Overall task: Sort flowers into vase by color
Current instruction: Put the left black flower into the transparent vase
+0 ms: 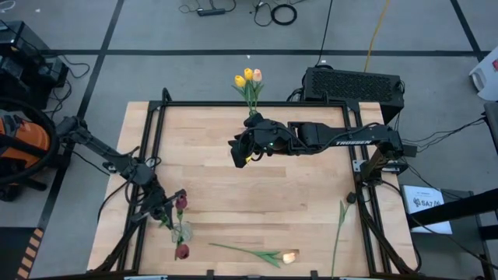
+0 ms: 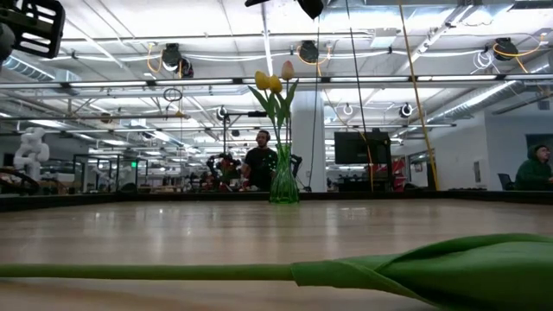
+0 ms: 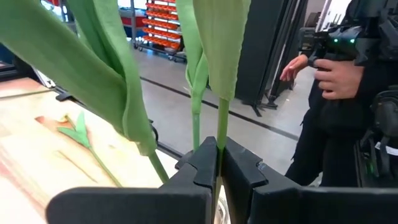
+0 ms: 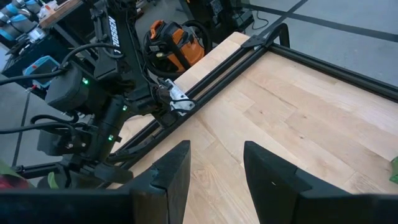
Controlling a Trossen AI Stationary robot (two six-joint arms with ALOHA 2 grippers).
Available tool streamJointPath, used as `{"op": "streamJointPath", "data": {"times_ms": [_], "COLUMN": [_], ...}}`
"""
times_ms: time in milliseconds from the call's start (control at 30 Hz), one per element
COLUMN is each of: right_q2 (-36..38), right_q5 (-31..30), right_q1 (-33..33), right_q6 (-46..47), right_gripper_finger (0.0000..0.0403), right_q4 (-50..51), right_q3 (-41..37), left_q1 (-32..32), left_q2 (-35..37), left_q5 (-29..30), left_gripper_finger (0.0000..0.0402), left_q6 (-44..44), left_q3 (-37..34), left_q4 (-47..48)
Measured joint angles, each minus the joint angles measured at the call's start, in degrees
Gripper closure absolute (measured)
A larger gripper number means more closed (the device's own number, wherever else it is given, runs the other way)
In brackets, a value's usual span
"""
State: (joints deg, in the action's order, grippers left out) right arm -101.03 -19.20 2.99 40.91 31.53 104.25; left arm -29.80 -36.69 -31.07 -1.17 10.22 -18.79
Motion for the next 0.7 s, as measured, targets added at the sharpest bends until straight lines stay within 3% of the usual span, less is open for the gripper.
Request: {"op": "streamJointPath", "data": {"times_ms": [300, 700], "right_q2": [0.0, 0.0], "right_q5": [0.0, 0.0], "right_q1": [0.0, 0.0], "right_q6": [0.0, 0.0], "right_gripper_finger": [0.0261, 0.0261], "right_q4": [0.0, 0.0], "right_q3": [0.0, 0.0], "left_q1": [0.0, 0.0], "left_q2": [0.0, 0.0], "left_q5": [-0.3, 1.2], "left_gripper_finger": [0.0371, 0.0261], "left_q6": [0.0, 0.0], "left_q3": [0.0, 0.0], "left_q4": [0.0, 2.2]}}
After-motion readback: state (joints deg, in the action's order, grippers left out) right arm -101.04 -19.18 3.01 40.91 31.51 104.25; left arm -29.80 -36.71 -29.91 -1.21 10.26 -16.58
